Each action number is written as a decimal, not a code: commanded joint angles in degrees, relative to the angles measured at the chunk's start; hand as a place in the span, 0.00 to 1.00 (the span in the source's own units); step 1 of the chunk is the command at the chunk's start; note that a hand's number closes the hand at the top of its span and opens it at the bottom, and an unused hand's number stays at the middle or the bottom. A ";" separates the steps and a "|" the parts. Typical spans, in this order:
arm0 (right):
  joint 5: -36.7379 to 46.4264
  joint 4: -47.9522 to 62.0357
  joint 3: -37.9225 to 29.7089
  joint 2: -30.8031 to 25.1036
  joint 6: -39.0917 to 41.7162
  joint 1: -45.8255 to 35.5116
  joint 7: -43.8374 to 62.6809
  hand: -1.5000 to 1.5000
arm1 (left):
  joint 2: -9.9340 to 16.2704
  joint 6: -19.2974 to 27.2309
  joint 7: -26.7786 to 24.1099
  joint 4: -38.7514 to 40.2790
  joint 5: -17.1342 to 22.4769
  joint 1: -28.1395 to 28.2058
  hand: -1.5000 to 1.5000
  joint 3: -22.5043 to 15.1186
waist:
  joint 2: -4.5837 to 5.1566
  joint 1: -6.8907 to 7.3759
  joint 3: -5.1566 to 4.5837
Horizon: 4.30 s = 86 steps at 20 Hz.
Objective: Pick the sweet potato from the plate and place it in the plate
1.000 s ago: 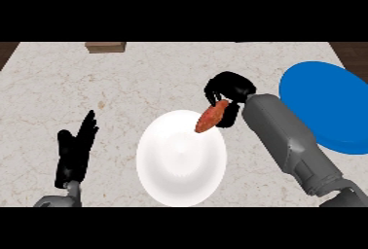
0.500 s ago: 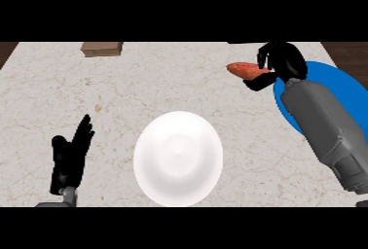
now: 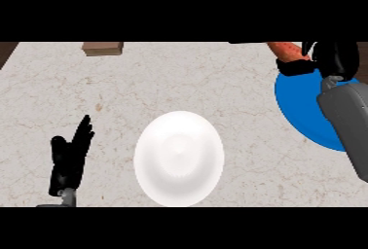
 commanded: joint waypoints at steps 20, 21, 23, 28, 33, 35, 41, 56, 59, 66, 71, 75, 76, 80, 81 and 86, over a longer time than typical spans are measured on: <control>-4.91 15.02 -14.64 -9.59 13.19 8.36 -12.28 1.00 | -2.30 -2.55 -2.32 3.14 -2.19 -3.16 0.50 -0.42 | 1.66 4.25 0.14; -5.96 17.36 -15.56 -8.45 13.00 7.72 -13.74 1.00 | -1.13 -3.11 -0.84 4.01 -1.35 -5.98 0.50 1.33 | 1.76 4.33 0.16; -5.88 19.91 -14.12 -9.24 19.59 8.19 -12.37 1.00 | -2.12 -3.01 -2.15 1.46 -2.24 -1.90 0.50 -1.05 | 1.78 4.87 0.17; -6.59 25.14 -15.53 -12.51 26.12 4.17 -19.62 0.00 | -1.75 -3.99 1.49 1.74 -0.47 -6.06 0.50 1.15 | 1.66 4.41 0.16; -12.16 23.49 -20.60 -10.98 22.89 7.00 -32.01 0.00 | -1.43 -4.50 -1.52 1.61 -1.12 -1.33 0.50 0.72 | 1.47 3.97 0.17; -17.99 21.44 -25.62 -9.37 22.12 7.25 -35.25 0.00 | -3.05 -2.22 -1.01 1.39 -1.91 -2.80 0.50 0.49 | 1.16 3.02 0.20; -30.27 24.64 -37.86 -12.29 26.81 8.58 -40.90 0.00 | -1.26 -3.53 -0.50 2.67 -1.74 -4.25 0.50 1.68 | 1.57 3.28 0.23; -35.07 28.84 -37.36 -13.83 36.35 12.41 -50.83 0.00 | -3.29 -4.61 -0.31 1.26 -2.24 -3.96 0.50 2.19 | 1.53 3.99 0.15; -34.61 28.02 -36.53 -12.78 34.42 15.25 -53.55 0.00 | -3.16 -4.35 -0.14 -1.39 -3.03 -1.47 0.50 2.04 | 1.45 3.89 0.14; -32.01 29.81 -34.07 -10.50 24.89 10.91 -48.83 0.00 | -3.30 -5.40 -1.80 1.88 -2.38 -2.37 0.50 3.46 | 1.53 4.07 0.13; -33.36 30.27 -34.29 -12.71 27.83 15.14 -51.38 0.00 | -3.34 -5.72 -0.56 -0.36 -3.81 -1.64 0.50 2.54 | 1.44 3.83 0.13; -32.19 34.14 -34.09 -12.25 23.41 13.61 -52.89 0.00 | -3.99 -4.98 -1.89 6.23 -3.33 -7.31 0.50 4.85 | 1.60 3.94 0.16; -32.26 35.66 -34.56 -13.99 24.89 15.02 -55.03 0.00 | -5.14 -4.06 1.04 1.62 -5.21 -4.50 0.50 1.82 | 1.59 4.09 0.19; -32.39 36.96 -34.32 -14.56 24.60 15.21 -54.38 0.00 | -5.21 -3.93 -1.20 3.80 -5.42 -5.77 0.50 2.83 | 1.62 4.03 0.18; -32.99 37.38 -34.83 -15.92 25.90 14.76 -53.93 0.00 | -2.62 -8.24 -1.80 1.28 -2.07 -2.11 0.50 4.49 | 1.59 4.20 0.18; -32.69 40.24 -35.33 -16.69 23.65 16.22 -58.02 0.00 | -2.84 -7.01 2.71 -4.46 -4.03 -0.76 0.50 2.71 | 1.61 4.54 0.25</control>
